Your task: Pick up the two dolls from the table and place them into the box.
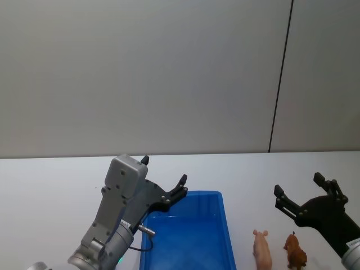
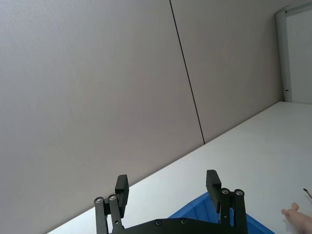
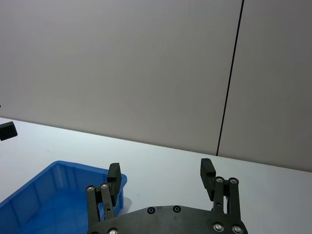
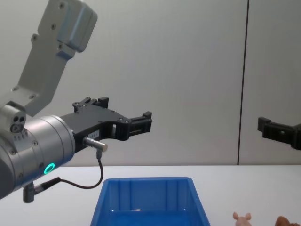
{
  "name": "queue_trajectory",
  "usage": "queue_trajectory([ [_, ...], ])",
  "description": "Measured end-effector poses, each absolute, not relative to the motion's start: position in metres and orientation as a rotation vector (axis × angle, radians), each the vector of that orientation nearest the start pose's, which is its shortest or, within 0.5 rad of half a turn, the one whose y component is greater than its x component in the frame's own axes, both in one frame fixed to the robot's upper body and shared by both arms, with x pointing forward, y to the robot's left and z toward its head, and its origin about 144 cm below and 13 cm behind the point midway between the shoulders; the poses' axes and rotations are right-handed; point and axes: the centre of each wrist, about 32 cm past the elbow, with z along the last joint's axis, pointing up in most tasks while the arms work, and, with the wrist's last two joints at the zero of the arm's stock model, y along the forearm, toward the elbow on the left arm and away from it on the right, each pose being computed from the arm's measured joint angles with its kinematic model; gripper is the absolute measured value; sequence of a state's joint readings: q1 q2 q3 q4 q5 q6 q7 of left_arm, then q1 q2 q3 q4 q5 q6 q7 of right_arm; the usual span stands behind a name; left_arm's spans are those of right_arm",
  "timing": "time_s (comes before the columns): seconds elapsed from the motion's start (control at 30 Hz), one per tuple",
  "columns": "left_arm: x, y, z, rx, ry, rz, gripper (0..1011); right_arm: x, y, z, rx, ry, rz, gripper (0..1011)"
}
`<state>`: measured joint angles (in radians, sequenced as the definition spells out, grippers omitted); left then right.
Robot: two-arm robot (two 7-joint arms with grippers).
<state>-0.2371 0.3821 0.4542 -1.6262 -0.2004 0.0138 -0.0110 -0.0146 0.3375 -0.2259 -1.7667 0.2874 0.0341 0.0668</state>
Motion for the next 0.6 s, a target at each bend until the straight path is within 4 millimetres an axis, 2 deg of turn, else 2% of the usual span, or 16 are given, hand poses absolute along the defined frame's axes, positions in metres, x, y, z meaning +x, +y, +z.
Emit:
queue_trajectory([
  [0.6, 0.492, 0.1984, 1.2044, 0.061, -0.268, 1.124, 1001, 0.4433, -0.2371, 1.1887, 0.026, -0.075, -1.229, 1001],
])
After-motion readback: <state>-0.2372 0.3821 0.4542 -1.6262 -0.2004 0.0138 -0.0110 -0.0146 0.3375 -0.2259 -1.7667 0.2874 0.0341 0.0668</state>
